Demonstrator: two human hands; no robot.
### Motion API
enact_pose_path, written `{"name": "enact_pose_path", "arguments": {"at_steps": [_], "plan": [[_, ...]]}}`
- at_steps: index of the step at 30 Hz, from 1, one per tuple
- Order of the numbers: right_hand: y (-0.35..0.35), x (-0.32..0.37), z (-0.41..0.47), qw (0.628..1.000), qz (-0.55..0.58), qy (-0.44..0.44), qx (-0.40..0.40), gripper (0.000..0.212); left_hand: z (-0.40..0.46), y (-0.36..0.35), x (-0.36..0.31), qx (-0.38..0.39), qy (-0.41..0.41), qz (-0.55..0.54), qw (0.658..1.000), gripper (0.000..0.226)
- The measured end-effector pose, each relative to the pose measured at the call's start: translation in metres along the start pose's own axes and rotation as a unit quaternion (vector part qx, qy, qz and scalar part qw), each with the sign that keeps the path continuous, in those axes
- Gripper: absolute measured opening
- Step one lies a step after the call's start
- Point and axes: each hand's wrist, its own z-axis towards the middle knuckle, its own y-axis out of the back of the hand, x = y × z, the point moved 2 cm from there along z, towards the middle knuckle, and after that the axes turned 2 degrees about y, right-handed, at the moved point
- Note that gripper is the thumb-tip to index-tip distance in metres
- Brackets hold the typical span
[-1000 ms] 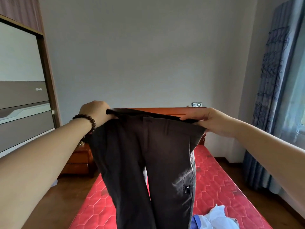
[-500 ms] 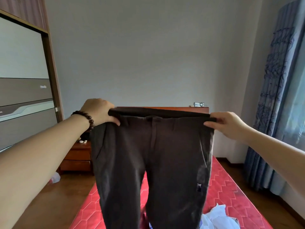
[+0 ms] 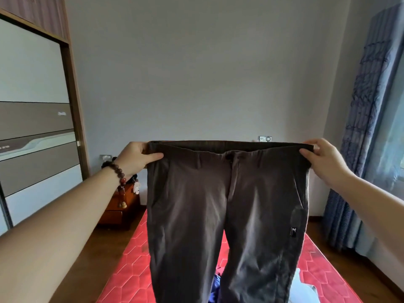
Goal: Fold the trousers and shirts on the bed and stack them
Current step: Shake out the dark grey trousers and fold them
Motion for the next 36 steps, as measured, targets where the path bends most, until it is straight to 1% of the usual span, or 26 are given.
{"name": "enact_pose_path", "arguments": {"at_steps": [2, 3, 5, 8, 9, 10, 12, 13, 15, 17, 19, 21, 23, 24, 25, 27, 29, 30, 31, 33, 35, 36], "plan": [[0.003, 0.003, -0.008, 0.999, -0.038, 0.000, -0.025, 0.007, -0.004, -0.004, 0.004, -0.037, -0.009, 0.017, 0.999, 0.010], [0.003, 0.005, -0.014, 0.999, -0.023, 0.000, -0.038, 0.005, -0.006, -0.006, 0.005, -0.054, -0.021, 0.021, 0.998, 0.007], [0.003, 0.008, -0.027, 0.998, 0.020, -0.005, -0.065, 0.008, -0.013, -0.009, 0.007, -0.089, -0.041, -0.007, 0.995, 0.006], [0.005, 0.012, -0.045, 0.995, 0.031, -0.008, -0.094, 0.010, -0.027, -0.016, 0.005, -0.127, -0.046, -0.036, 0.990, 0.012], [0.008, 0.015, -0.051, 0.995, 0.040, -0.011, -0.094, 0.010, -0.032, -0.016, 0.002, -0.123, -0.033, -0.068, 0.990, 0.014], [0.013, 0.017, -0.055, 0.994, 0.061, -0.015, -0.090, 0.011, -0.036, -0.016, -0.001, -0.106, -0.014, -0.125, 0.986, 0.015], [0.024, 0.025, -0.064, 0.988, 0.140, -0.027, -0.066, 0.014, -0.046, -0.009, -0.009, -0.051, 0.030, -0.248, 0.967, 0.017], [0.031, 0.029, -0.068, 0.980, 0.191, -0.034, -0.050, 0.015, -0.052, -0.005, -0.012, -0.023, 0.049, -0.291, 0.955, 0.022], [0.041, 0.036, -0.076, 0.961, 0.269, -0.061, -0.024, 0.016, -0.065, -0.001, -0.017, 0.026, 0.088, -0.338, 0.937, 0.029], [0.047, 0.039, -0.086, 0.961, 0.258, -0.098, -0.028, 0.015, -0.080, -0.008, -0.019, 0.048, 0.135, -0.327, 0.934, 0.035], [0.055, 0.040, -0.101, 0.972, 0.184, -0.125, -0.076, 0.018, -0.096, -0.022, -0.026, 0.027, 0.177, -0.297, 0.938, 0.033], [0.064, 0.049, -0.120, 0.971, 0.149, -0.140, -0.122, 0.023, -0.112, -0.039, -0.040, -0.049, 0.197, -0.252, 0.946, 0.031], [0.068, 0.064, -0.142, 0.969, 0.158, -0.135, -0.133, 0.026, -0.135, -0.062, -0.062, -0.124, 0.208, -0.151, 0.958, 0.041], [0.068, 0.075, -0.153, 0.972, 0.157, -0.125, -0.123, 0.025, -0.150, -0.077, -0.076, -0.148, 0.195, -0.127, 0.961, 0.044], [0.066, 0.088, -0.165, 0.975, 0.163, -0.113, -0.100, 0.021, -0.165, -0.093, -0.091, -0.156, 0.177, -0.140, 0.962, 0.044], [0.054, 0.113, -0.192, 0.972, 0.212, -0.096, -0.026, 0.011, -0.196, -0.125, -0.120, -0.160, 0.122, -0.157, 0.967, 0.038], [0.042, 0.133, -0.217, 0.968, 0.232, -0.080, 0.050, 0.014, -0.225, -0.153, -0.146, -0.160, 0.077, -0.133, 0.975, 0.036], [0.036, 0.142, -0.228, 0.969, 0.226, -0.067, 0.076, 0.015, -0.238, -0.164, -0.156, -0.145, 0.069, -0.143, 0.977, 0.035], [0.033, 0.150, -0.237, 0.970, 0.219, -0.052, 0.092, 0.012, -0.251, -0.175, -0.166, -0.109, 0.067, -0.179, 0.976, 0.033], [0.031, 0.164, -0.251, 0.973, 0.207, -0.040, 0.094, 0.002, -0.276, -0.187, -0.181, -0.035, 0.044, -0.237, 0.970, 0.028], [0.034, 0.176, -0.260, 0.965, 0.233, -0.067, 0.096, 0.011, -0.290, -0.187, -0.190, 0.009, -0.003, -0.213, 0.977, 0.019], [0.036, 0.180, -0.262, 0.956, 0.257, -0.092, 0.107, 0.018, -0.293, -0.185, -0.191, 0.021, -0.021, -0.197, 0.980, 0.021]]}}
